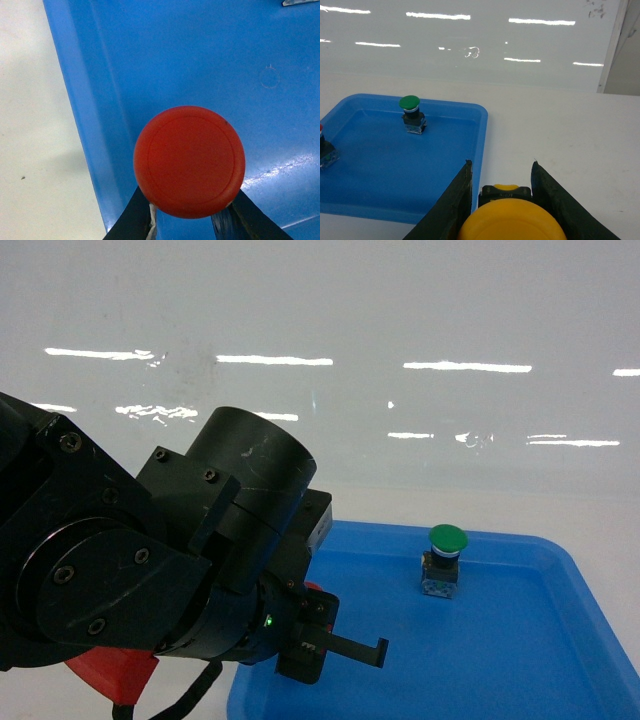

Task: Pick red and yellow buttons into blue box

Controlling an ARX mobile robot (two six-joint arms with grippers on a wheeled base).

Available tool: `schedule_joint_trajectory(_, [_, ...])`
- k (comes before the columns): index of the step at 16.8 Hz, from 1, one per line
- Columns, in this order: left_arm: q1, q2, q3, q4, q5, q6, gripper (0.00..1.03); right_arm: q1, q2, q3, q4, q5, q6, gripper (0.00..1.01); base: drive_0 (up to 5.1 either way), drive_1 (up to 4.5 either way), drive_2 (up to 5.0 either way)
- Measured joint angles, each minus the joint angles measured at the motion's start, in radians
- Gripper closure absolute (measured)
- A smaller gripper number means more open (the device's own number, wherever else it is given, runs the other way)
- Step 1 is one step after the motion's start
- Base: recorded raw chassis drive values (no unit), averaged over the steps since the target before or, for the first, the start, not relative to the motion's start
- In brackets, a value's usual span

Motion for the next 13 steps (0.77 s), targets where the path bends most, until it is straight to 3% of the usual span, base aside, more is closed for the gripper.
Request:
schedule_joint_trajectory(7, [0.024, -0.019, -0.034, 0.029, 0.027, 0.006, 0.83, 0.000, 0.000, 0.000, 0.000, 0.000, 0.000, 0.69, 0.0, 0.00, 0.0])
schedule_joint_trajectory(10, [0.070, -0.073, -0.061, 0.035, 0.063, 0.013, 0.83, 0.000, 0.000, 0.000, 0.000, 0.000, 0.000, 0.69, 0.0, 0.00, 0.0])
schedule_joint_trajectory(13, [0.174, -0.317, -0.099, 0.040, 0.175, 0.050, 0.83, 0.000, 0.000, 0.000, 0.000, 0.000, 0.000, 0.69, 0.0, 0.00, 0.0])
